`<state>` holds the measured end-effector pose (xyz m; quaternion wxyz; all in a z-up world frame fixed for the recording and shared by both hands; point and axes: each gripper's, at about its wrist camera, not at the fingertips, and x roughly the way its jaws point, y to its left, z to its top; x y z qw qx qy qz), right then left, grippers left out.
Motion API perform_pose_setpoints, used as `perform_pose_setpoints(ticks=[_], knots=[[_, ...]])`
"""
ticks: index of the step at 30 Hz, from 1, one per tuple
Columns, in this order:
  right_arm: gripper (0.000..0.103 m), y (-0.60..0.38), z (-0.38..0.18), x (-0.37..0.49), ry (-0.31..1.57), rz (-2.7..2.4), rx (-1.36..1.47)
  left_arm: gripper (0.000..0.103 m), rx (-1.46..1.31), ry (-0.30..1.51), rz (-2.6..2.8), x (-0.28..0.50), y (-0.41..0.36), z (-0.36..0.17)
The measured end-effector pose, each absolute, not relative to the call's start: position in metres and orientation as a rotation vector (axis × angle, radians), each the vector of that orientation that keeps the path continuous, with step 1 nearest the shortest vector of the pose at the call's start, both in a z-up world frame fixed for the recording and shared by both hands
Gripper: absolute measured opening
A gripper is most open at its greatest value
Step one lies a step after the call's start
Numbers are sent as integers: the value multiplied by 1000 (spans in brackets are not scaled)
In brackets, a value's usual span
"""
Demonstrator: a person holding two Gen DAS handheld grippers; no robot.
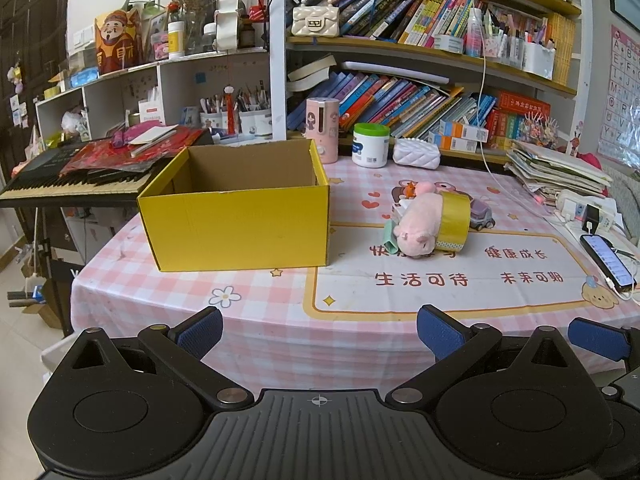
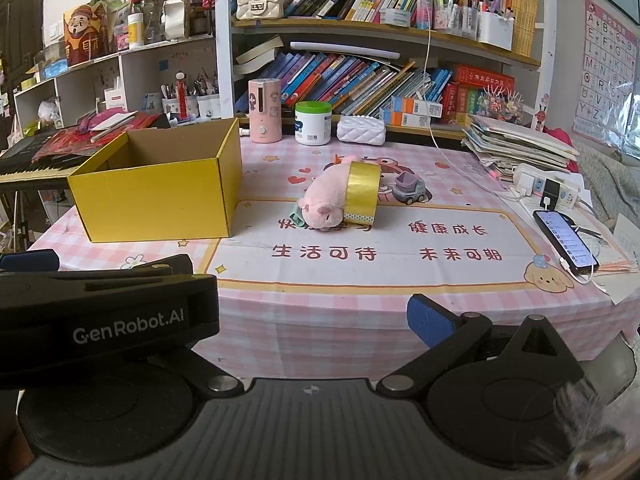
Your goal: Organize objects
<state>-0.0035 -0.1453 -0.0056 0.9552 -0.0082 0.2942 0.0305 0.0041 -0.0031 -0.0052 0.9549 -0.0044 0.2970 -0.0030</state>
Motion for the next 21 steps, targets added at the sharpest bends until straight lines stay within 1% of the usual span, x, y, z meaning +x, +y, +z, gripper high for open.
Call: perform_pose_setpoints(ticks=[21], knots=[[103,-146,-8,0,610,64,-24,103,-12,618,-3,10,1,-7]])
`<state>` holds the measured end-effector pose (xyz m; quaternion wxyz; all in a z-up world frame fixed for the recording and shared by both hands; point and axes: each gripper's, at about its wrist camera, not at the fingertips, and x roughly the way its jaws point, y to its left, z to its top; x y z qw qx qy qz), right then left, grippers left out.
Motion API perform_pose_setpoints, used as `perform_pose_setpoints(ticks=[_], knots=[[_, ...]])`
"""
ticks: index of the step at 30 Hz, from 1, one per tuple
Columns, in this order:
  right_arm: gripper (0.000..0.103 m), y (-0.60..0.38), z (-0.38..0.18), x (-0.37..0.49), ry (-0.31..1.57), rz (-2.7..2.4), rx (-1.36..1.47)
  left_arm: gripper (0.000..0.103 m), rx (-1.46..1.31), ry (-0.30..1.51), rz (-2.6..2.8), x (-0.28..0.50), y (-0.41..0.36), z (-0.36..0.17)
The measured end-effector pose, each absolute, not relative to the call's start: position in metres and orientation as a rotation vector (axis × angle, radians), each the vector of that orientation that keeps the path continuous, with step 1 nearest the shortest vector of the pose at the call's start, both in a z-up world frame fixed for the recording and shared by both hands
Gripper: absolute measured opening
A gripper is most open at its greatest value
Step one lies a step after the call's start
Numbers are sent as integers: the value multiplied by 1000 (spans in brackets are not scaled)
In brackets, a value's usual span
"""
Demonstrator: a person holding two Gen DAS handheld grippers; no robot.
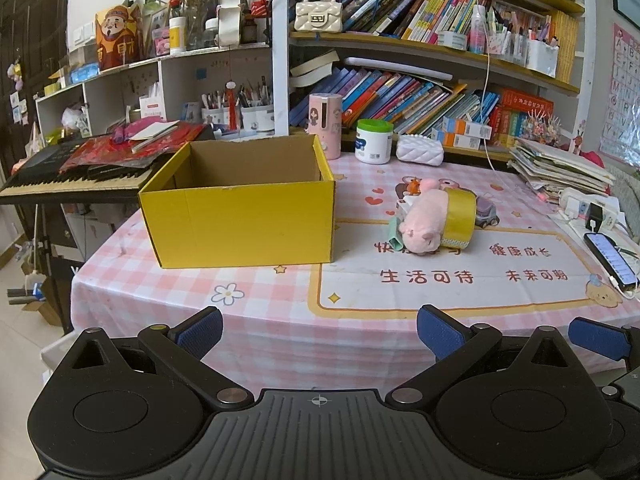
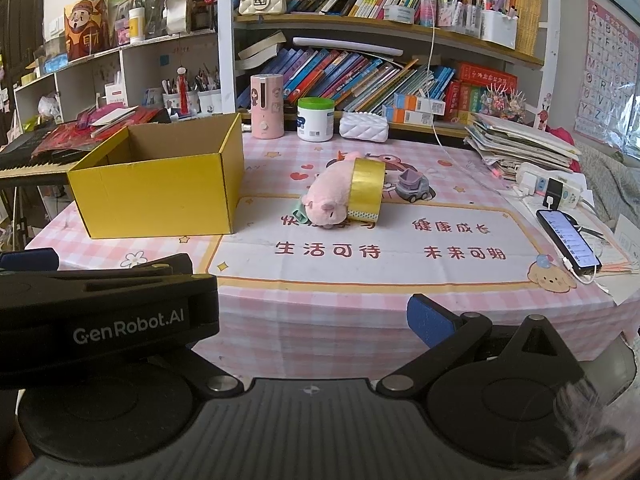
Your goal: Organize objects
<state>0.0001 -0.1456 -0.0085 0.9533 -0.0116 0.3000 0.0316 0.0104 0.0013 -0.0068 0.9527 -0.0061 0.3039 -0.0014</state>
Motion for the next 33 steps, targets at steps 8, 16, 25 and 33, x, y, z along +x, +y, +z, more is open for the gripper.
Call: perform_pose_setpoints(ticks=[8,16,25,33], knots=[[103,-141,-9,3,616,64,-28,103,-13,618,-2,11,3,-8],[103,-140,-10,4,617,64,-29,103,-14,620,-2,11,4,-9],[103,-138,-13,7,621,61,-32,103,-12,624,-7,17,6,-12],[103,-140,-14,16,633,53,-32,103,-9,635,-14,27,2,-15]])
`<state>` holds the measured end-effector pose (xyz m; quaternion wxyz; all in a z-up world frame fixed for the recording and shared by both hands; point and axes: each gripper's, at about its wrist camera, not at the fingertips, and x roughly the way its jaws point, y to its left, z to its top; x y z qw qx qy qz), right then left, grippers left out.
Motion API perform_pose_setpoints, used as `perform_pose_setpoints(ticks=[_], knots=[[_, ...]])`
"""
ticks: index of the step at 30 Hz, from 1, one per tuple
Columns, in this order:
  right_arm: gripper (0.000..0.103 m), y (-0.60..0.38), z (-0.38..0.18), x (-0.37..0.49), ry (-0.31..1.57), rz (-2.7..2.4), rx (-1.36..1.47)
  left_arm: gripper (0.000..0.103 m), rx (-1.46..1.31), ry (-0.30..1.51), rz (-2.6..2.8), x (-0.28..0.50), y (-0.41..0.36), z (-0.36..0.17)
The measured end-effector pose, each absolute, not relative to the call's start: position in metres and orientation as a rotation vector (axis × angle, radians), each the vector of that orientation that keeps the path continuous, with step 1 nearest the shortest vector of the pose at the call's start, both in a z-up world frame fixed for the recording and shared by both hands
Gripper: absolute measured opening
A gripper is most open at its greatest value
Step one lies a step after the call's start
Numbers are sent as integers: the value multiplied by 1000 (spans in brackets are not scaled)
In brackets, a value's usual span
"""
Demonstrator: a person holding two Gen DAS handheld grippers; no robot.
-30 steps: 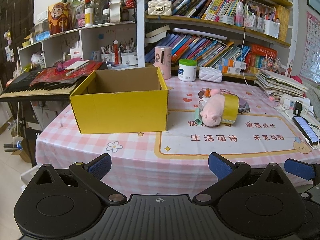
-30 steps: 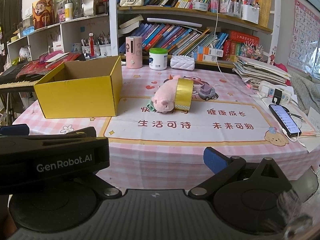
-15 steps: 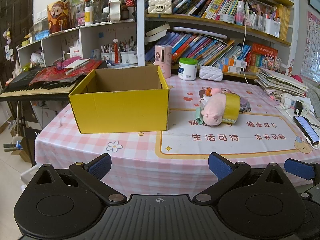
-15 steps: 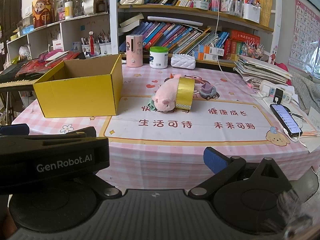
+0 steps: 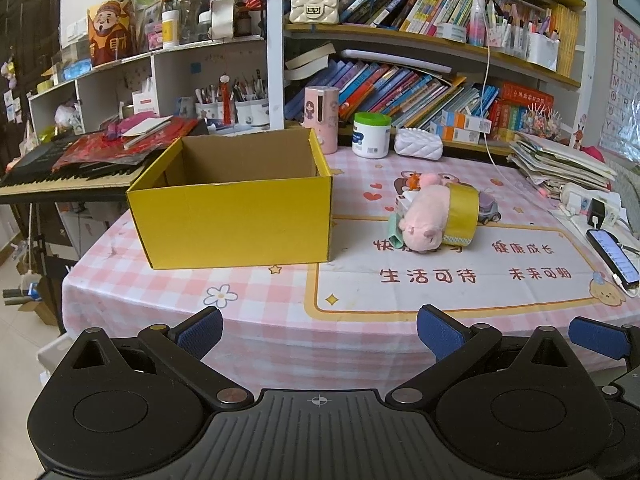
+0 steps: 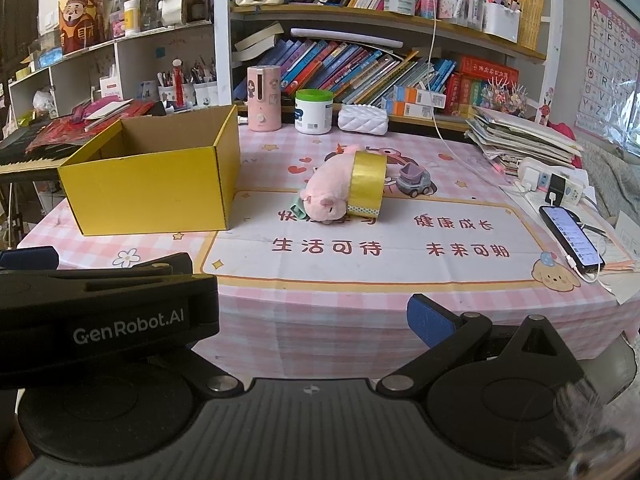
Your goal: Organize objects
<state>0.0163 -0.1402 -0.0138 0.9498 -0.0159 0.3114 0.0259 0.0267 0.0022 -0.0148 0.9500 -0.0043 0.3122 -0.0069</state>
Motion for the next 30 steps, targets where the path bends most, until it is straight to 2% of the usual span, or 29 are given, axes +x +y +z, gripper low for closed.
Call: perform_pose_setpoints(ticks=[15,30], knots=[[103,-158,-16,60,663,70,-32,103,-17,645,26,65,-14,-17],[103,-204,-21,139,705,85,-30,103,-161,639,194,115,-11,-19]])
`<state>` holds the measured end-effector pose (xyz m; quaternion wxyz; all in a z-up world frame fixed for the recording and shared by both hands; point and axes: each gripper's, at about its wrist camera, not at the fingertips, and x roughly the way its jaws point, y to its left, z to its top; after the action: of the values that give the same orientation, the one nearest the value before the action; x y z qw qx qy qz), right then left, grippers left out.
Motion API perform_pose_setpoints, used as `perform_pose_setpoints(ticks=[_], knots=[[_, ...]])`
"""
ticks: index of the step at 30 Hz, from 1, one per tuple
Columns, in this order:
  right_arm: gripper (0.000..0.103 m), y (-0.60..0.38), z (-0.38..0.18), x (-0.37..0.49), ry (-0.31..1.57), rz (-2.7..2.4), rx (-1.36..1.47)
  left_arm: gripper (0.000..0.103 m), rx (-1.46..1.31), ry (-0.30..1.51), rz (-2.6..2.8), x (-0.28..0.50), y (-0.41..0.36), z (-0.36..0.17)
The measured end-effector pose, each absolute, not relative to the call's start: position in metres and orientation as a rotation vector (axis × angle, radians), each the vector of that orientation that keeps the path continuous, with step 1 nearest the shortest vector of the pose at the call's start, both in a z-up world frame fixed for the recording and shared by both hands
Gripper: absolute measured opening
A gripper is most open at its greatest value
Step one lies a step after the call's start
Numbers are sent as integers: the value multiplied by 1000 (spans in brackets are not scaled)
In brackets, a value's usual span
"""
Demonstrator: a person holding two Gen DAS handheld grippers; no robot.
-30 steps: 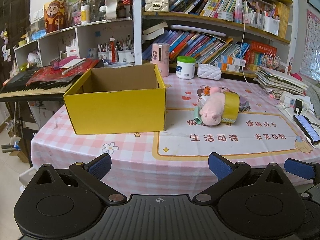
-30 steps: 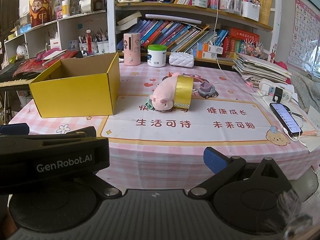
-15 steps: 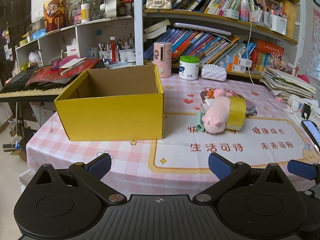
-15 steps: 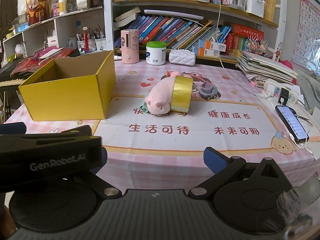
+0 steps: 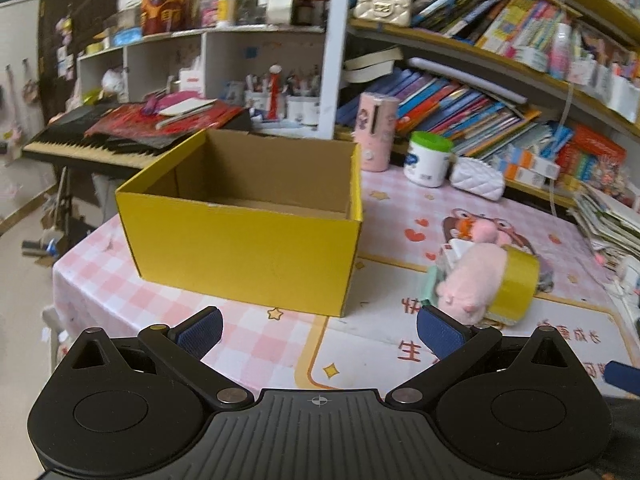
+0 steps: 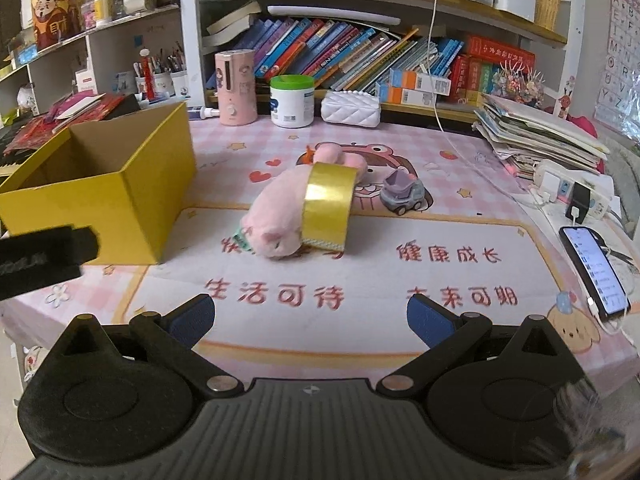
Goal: Organize objects
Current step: 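Grasp the gold tape roll with the right gripper while the left gripper approaches the pink pig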
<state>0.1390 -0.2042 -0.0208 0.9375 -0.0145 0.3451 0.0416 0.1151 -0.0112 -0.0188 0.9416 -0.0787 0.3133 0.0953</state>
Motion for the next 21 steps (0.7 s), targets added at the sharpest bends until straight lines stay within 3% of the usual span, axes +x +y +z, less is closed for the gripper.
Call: perform_pose_setpoints(ticks=[21], knots=[[101,-231,-40,255,672,245,16,103,-153,653,427,127,-25,-22]])
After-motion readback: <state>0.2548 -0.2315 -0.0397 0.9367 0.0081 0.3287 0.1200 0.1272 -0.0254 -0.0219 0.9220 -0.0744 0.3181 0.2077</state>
